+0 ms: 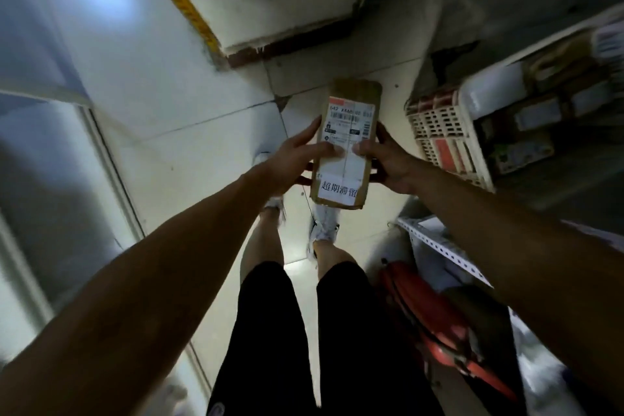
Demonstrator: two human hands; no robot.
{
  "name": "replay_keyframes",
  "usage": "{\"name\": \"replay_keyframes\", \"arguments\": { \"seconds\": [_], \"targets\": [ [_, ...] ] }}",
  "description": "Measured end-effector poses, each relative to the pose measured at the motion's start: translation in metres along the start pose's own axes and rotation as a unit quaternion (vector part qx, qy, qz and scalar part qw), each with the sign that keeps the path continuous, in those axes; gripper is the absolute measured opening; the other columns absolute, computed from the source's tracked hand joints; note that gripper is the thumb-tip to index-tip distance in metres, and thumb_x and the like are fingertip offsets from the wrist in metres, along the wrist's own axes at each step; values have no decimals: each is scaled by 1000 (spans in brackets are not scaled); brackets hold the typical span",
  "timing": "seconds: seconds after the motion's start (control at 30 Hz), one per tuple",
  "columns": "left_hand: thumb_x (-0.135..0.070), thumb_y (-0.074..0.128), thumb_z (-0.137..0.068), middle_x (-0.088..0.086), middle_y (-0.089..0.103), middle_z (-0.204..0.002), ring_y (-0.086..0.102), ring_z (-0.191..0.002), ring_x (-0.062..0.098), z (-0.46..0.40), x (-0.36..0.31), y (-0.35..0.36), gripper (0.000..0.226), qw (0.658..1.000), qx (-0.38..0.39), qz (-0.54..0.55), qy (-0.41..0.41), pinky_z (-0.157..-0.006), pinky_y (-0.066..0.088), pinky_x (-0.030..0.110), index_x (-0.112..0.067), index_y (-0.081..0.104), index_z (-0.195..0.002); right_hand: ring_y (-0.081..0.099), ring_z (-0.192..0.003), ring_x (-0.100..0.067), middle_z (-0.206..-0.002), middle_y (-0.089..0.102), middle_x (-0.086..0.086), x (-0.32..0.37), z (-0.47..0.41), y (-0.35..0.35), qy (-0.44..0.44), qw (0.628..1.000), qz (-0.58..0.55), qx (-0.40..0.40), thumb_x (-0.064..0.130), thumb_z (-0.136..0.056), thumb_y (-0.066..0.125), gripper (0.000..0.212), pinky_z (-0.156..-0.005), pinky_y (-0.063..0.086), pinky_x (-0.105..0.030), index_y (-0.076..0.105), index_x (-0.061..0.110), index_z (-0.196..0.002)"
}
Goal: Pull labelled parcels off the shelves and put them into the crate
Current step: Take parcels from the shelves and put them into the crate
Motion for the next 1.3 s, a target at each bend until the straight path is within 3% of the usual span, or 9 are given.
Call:
{"name": "replay_keyframes", "arguments": {
  "seconds": [0.27,0.37,0.47,0.63,0.73,0.87,1.07,1.2,1.3],
  "targets": [
    [-38,75,-79,4,71,-121,69,-109,30,-41,-70,-10,86,989,77,-111,-51,-83,59,45,-49,31,-152,65,-110,-33,-120,66,-6,23,-6,-14,-31,992,-111,-45,24,-71,67,90,-87,58,-52,28,33,-152],
    [-37,74,-79,4,71,-123,68,-110,31,-56,-94,-5,85,983,102,-138,-64,-77,58,41,-52,31,-151,63,-113,-33,-124,65,-7,30,-10,-17,-51,987,-137,-63,29,-66,73,97,-92,54,-54,28,33,-152],
    [-33,71,-86,0,70,-124,66,-114,30,-71,-118,11,78,971,137,-183,-65,-83,58,45,-55,31,-148,61,-118,-33,-130,64,-8,33,-8,-31,-71,978,-177,-82,37,-57,76,107,-94,51,-58,27,35,-152],
    [-31,68,-90,-1,70,-126,66,-115,24,-101,-150,52,70,946,190,-257,-54,-87,56,48,-54,34,-146,68,-89,-17,-124,64,-11,30,-9,-65,-93,961,-236,-110,41,-57,80,111,-77,53,-48,26,30,-154],
    [-34,71,-87,1,72,-122,67,-114,27,-124,-161,78,70,933,189,-298,-66,-93,55,54,-53,37,-146,62,-118,-37,-136,61,-15,23,-11,-90,-93,952,-267,-118,43,-60,83,110,-93,50,-65,25,35,-153],
    [-32,71,-90,1,73,-119,69,-111,24,-151,-168,116,71,915,196,-341,-87,-93,55,55,-54,36,-147,58,-124,-39,-138,60,-14,16,-2,-126,-79,939,-311,-126,40,-61,82,111,-99,44,-70,21,37,-155],
    [-42,77,-82,-2,73,-119,68,-112,21,-182,-190,188,83,872,223,-420,-117,-97,54,51,-57,30,-149,53,-128,-40,-141,56,-14,2,21,-182,-64,913,-382,-130,37,-58,85,117,-103,41,-69,18,40,-154],
    [-41,75,-84,-5,74,-117,67,-112,18,-208,-192,241,81,839,252,-463,-136,-95,54,46,-57,29,-149,55,-127,-38,-138,58,-14,-10,33,-221,-66,892,-425,-137,31,-55,84,116,-105,41,-65,21,30,-153],
    [-41,76,-81,-4,75,-116,67,-112,19,-236,-191,279,79,815,273,-489,-151,-92,54,41,-56,34,-147,56,-124,-35,-137,58,-15,-22,36,-250,-66,870,-463,-157,28,-54,81,114,-94,50,-54,22,25,-152]
  ]
}}
Point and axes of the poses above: each hand's wrist, its own z-axis away from the middle knuckle, its own y-axis out of the palm, x = y × z, the point moved 2 cm from there along -z, towards the middle knuckle
